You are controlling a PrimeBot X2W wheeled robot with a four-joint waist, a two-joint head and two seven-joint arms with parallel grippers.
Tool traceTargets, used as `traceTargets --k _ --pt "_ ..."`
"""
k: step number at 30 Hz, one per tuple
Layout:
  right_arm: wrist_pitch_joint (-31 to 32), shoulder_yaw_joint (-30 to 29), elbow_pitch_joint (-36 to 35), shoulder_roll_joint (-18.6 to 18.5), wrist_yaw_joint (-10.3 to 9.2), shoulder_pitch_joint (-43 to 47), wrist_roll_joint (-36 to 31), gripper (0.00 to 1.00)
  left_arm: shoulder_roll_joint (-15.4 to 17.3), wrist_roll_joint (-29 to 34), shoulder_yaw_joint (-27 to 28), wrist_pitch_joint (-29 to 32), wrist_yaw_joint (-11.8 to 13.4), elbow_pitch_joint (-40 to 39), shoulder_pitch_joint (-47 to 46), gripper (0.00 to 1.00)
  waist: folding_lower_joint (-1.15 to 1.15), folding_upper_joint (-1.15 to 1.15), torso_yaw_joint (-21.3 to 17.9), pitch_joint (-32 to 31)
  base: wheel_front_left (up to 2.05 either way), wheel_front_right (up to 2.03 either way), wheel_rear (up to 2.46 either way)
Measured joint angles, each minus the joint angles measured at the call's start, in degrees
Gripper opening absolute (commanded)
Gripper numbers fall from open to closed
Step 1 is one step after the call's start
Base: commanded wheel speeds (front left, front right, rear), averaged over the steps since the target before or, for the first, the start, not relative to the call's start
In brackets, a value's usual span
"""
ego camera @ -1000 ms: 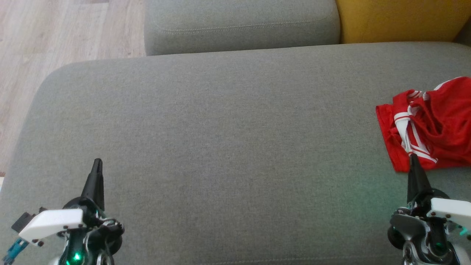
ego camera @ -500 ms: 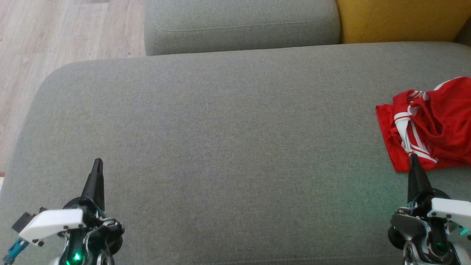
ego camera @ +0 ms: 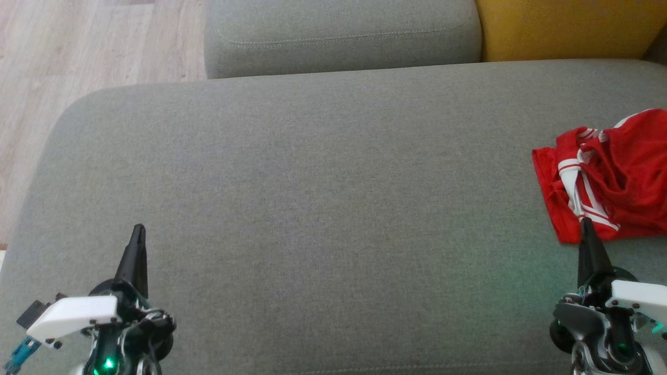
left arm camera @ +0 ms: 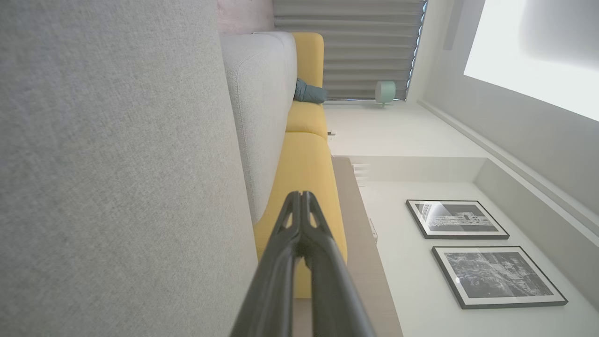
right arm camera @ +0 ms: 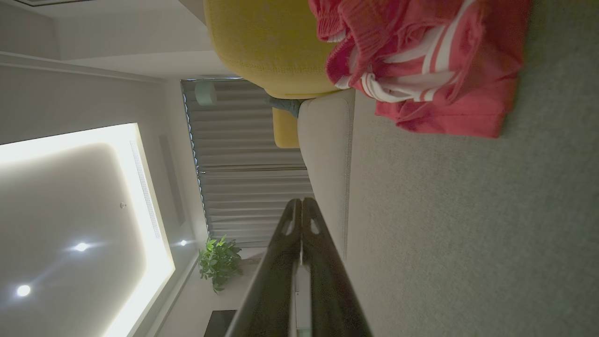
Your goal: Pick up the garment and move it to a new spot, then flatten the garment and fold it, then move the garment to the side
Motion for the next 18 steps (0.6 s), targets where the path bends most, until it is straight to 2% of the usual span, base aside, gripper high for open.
traceTargets --k 18 --pt "0.19 -0.34 0.01 0.05 0.0 0.0 -0.05 0.0 -0.14 0.08 0.76 0.02 0.0 0.01 0.0 0.0 0.0 0.0 0.0 0.0 0.0 0.0 0.0"
